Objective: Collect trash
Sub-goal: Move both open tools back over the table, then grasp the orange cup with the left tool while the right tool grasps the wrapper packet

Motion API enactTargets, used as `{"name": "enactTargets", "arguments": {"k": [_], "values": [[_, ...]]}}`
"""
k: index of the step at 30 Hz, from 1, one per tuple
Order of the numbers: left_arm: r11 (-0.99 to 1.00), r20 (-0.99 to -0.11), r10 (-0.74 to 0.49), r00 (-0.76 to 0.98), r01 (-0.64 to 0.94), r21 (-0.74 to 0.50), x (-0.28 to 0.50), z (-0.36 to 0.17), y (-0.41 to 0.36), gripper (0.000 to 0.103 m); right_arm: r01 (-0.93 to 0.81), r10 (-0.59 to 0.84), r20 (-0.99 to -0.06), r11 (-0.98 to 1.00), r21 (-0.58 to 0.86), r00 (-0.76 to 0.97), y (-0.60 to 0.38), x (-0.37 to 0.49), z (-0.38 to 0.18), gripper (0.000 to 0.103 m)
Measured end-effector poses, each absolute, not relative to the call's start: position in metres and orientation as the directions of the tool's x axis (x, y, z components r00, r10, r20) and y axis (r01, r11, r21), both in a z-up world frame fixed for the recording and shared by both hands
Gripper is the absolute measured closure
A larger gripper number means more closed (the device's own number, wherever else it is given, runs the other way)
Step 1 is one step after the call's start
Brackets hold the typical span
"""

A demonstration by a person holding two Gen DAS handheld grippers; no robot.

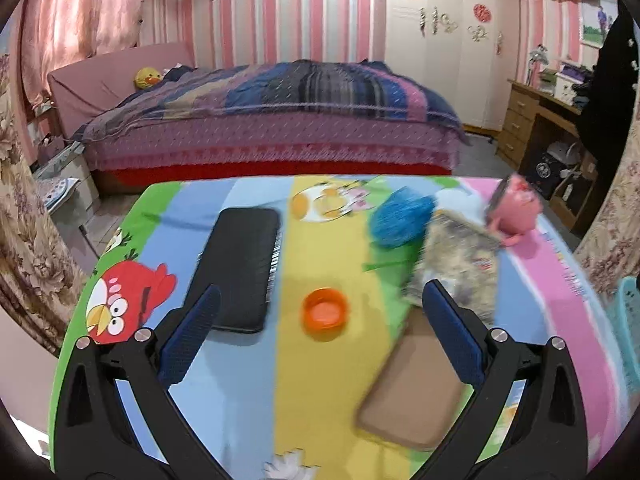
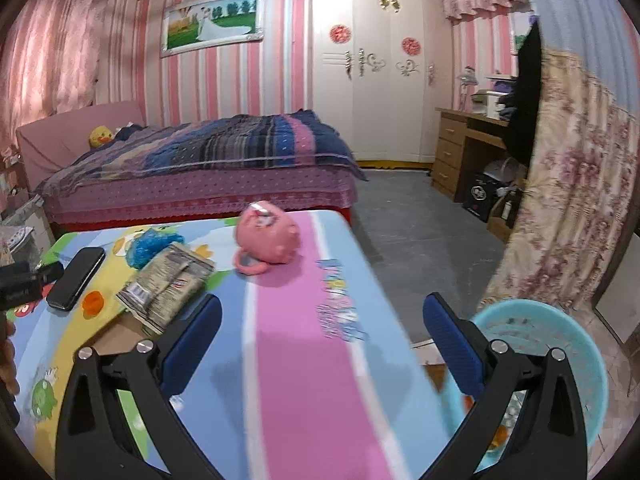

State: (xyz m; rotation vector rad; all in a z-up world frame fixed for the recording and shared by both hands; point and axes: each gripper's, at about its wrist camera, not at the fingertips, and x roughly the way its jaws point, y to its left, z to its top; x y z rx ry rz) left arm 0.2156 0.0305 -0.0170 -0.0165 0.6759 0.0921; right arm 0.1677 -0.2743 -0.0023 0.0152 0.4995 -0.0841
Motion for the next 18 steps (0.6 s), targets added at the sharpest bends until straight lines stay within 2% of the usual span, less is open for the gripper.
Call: {"name": "enactTargets", "arguments": {"k": [7,11,15,17,18], "values": [[0.996,-0.682,0.023,0.731,-0.079,-0.051,0.237,-0.056,0.051,0.006,0.057,-0.06,-0.525,0.998,-0.023,0.849,-0.245,0.196,-0.028,0.005],[0.998,-0.686,0.024,0.728,-0.058,-0.026,0.247,-0.066,0.045,0.008,0.057,-0.072,-0.558,0.997,-0.044,0.827,-0.246,0.203,-0.043,0.005],[0.997,-0.716,-0.03,0.698,-0.03,-0.071,0.258,-0.081,0.042,0.021,0.066,-0.057,-0.565,0.998,-0.005,0.823,-0.256,0.207,-0.046,0.005],[0.998,-0.742,-0.027,0.669,-0.026,-0.059,0.265,-0.088,0.038,0.024,0.065,-0.049,-0.574,0.998,0.007,0.817,-0.258,0.21,-0.048,0.005],[0.998,-0.751,-0.033,0.659,-0.02,-0.061,0.267,-0.089,0.037,0.031,0.061,-0.044,-0.58,0.998,0.01,0.814,-0.259,0.212,-0.049,0.005]]}}
